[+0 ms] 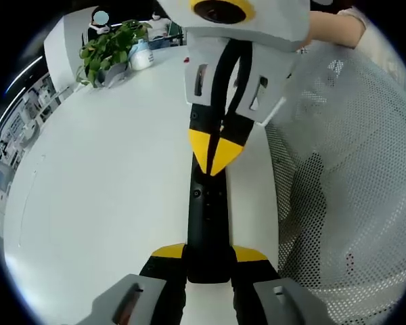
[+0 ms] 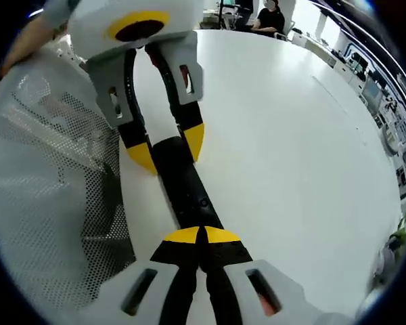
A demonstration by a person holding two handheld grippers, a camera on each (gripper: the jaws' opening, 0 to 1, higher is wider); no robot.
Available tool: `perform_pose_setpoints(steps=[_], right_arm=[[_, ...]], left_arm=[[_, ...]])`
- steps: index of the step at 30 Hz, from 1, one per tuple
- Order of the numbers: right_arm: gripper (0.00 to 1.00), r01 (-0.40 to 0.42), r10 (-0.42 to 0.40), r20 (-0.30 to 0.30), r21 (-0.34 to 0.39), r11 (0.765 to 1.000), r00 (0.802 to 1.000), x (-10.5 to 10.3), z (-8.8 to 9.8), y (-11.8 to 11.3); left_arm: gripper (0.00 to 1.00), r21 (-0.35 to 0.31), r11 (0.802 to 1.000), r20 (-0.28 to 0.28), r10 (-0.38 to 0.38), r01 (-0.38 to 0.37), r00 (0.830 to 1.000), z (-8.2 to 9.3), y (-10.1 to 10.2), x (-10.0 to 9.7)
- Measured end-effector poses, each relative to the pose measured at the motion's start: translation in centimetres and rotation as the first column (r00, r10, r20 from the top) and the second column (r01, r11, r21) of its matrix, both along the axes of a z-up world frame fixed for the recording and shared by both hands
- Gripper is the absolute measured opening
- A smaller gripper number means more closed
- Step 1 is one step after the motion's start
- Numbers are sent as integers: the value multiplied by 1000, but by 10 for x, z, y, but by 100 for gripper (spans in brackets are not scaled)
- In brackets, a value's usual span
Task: Press the specified remote control buttons in sequence, fully releasing each button before pressing the next.
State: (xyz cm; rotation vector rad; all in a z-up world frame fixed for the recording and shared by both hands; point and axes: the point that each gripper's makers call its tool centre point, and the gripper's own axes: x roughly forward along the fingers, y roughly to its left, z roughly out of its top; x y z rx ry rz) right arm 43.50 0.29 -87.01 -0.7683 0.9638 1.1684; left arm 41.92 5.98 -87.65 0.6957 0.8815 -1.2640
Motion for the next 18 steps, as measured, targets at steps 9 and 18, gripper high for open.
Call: perform_pose_setpoints(steps=[9,18], right_arm=[[0,131,-126,-45,109,985,991,0,1,-2],[0,124,-118,-44,152,981,992,-2,2,-1]], left_arm=[[25,7,1000,9,-11,11,1000,0,0,-1],[25,2,1000,11,-17,17,1000,0,0,-1]])
